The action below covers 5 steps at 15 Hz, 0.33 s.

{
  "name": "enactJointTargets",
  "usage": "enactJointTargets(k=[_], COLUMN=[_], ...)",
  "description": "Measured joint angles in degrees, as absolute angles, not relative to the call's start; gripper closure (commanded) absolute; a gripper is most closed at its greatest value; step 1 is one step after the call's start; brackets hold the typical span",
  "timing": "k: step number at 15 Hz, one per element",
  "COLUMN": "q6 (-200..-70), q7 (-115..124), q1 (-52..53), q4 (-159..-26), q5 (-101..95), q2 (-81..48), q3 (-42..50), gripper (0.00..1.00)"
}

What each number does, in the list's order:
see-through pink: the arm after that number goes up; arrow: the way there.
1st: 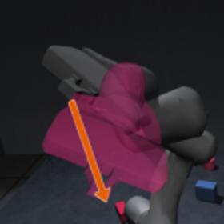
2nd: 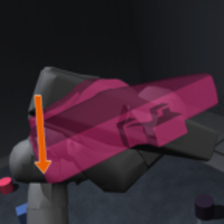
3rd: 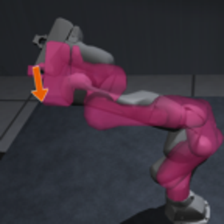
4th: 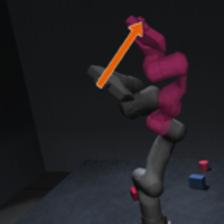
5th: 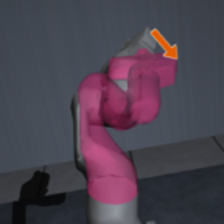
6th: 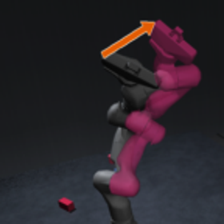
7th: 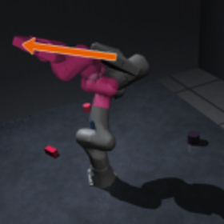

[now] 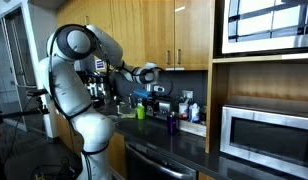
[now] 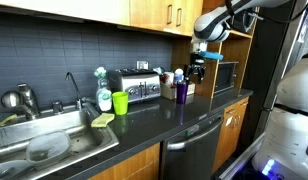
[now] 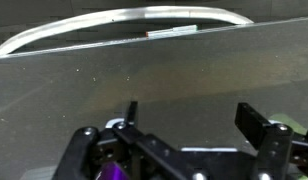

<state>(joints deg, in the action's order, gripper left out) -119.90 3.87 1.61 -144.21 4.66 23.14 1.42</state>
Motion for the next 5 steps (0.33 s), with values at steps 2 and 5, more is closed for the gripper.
enactJointTargets(k=[2, 5], q6=[-121.6, -122.6], q7=[5.6, 7.4], q1=[1.6, 1.6], q4=[-145.6, -146.5], q5=[4.7, 4.7], q2=[24.2, 25.0], q3=[1.3, 1.0], gripper=[0.00, 0.00])
